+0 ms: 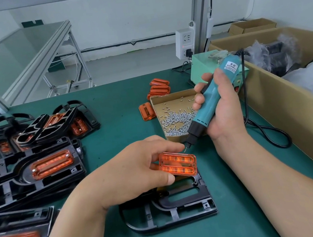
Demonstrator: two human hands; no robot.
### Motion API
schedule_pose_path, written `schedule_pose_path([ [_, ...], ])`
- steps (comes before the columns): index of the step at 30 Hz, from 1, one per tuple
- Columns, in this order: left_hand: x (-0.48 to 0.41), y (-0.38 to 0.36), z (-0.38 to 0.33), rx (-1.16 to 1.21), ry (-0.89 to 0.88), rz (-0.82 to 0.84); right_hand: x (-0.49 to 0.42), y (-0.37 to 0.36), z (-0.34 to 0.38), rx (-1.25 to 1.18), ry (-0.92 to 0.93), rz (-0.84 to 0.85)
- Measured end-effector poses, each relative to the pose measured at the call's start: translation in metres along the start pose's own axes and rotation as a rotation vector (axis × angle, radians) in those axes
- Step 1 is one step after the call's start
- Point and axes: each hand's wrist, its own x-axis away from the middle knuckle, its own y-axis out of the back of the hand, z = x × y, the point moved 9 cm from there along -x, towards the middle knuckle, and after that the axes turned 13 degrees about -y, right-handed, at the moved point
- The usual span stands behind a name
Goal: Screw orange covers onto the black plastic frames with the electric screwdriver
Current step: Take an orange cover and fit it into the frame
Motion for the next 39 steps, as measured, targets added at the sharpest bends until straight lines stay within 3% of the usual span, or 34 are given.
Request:
schedule_pose_path([
  [4,0.0,-0.001,-0.003,0.001,0.006,-0.002,0.0,0.001,0.001,0.005,0.004,-0.001],
  [12,0.0,0.004,-0.014,-0.222,-0.01,0.002,0.0,0.001,0.0,0.006,-0.001,0.004],
  [22,0.01,-0.017,-0.005,-0.448,0.141,0.239,-0.001,0.001,-0.001,0.005,-0.006,0.012],
  [39,-0.005,-0.015,0.008,-0.513,0.177,0.108,-0.001,0.001,-0.001,-0.004,-0.004,0.022],
])
